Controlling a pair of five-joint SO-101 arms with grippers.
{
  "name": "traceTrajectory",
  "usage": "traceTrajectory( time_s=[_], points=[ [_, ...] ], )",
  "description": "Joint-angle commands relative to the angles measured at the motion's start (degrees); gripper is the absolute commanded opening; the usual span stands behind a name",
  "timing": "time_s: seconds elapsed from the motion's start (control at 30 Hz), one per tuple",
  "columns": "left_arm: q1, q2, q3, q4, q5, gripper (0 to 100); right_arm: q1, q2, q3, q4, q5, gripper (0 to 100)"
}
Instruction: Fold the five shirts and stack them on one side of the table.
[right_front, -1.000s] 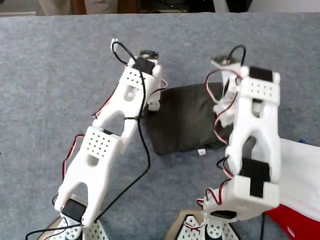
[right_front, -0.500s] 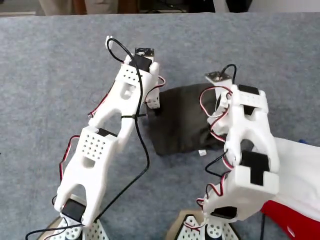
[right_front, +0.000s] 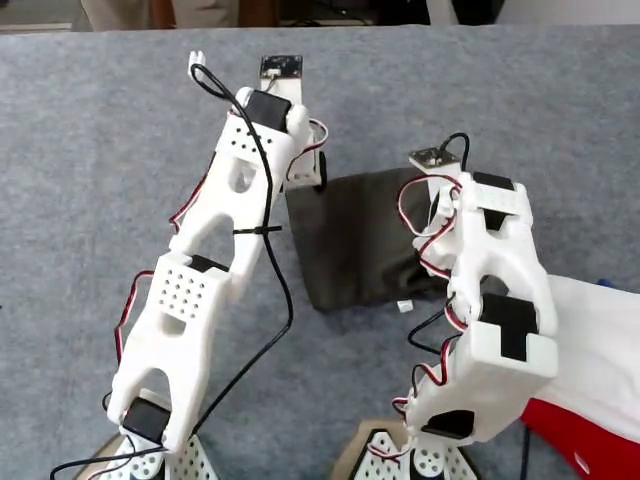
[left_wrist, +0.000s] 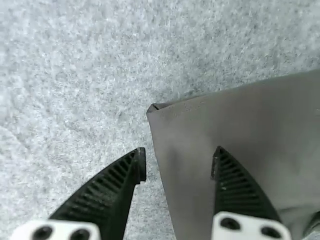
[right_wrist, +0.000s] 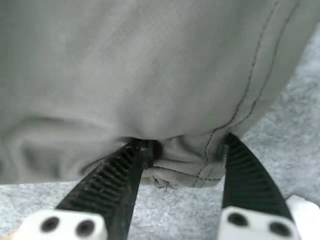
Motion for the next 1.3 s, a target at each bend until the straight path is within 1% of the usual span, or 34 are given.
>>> traceTrajectory(
  time_s=[0.0, 0.07, 0.13, 0.2, 0.4, 0.6, 0.63, 0.77, 0.83, 0.97, 1.0, 1.13, 1.2, 1.27],
  points=[
    [-0.26, -3.21, -1.41, 0.62, 0.09, 23, -0.66, 1.36, -0.75, 0.35, -0.62, 23.2],
    [-0.97, -1.63, 1.05, 0.62, -0.44, 23, -0.66, 2.24, -1.45, 1.14, -0.79, 23.2],
    [-2.46, -0.04, 2.11, 0.62, -3.96, 23, -0.66, 3.56, -3.03, 2.73, -0.70, 23.3],
    [-2.73, 1.36, 2.29, 0.62, -5.36, 23, -0.75, 5.14, -4.62, 3.69, -0.70, 23.3],
    [-0.18, 7.16, 2.11, 0.44, -5.63, 23, -2.51, 9.71, -9.45, 7.65, -0.70, 23.1],
    [-0.70, 13.93, 1.85, -4.57, -5.10, 22, -2.51, 12.18, -12.18, 9.67, -0.70, 22.3],
    [-1.05, 13.93, 0.79, -4.75, -4.48, 22, -2.51, 12.26, -12.26, 9.67, -0.70, 20.3],
    [-1.14, 14.73, -3.25, -4.66, 4.13, 22, -2.51, 12.26, -12.35, 9.67, -1.14, 7.7],
    [-0.79, 15.25, -3.87, -5.01, 5.89, 17, -2.33, 12.26, -12.35, 9.67, -1.14, 3.1],
    [-0.09, 15.96, -3.87, -8.70, 6.59, 1, -2.42, 12.26, -12.26, 9.67, -0.88, 0.5],
    [0.09, 16.04, -3.87, -9.14, 6.68, 2, -2.42, 12.26, -12.26, 9.67, -0.88, 0.4],
    [0.35, 15.60, -3.96, -9.58, 11.34, 2, -1.54, 11.91, -12.18, 9.67, -1.14, 0.4],
    [0.35, 15.16, -6.77, -8.53, 11.43, 2, -0.66, 10.95, -12.44, 9.76, -1.14, 0.4],
    [0.44, 14.20, -11.60, -5.63, 11.52, 2, 0.48, 8.13, -11.82, 9.76, -1.14, 0.4]
  ],
)
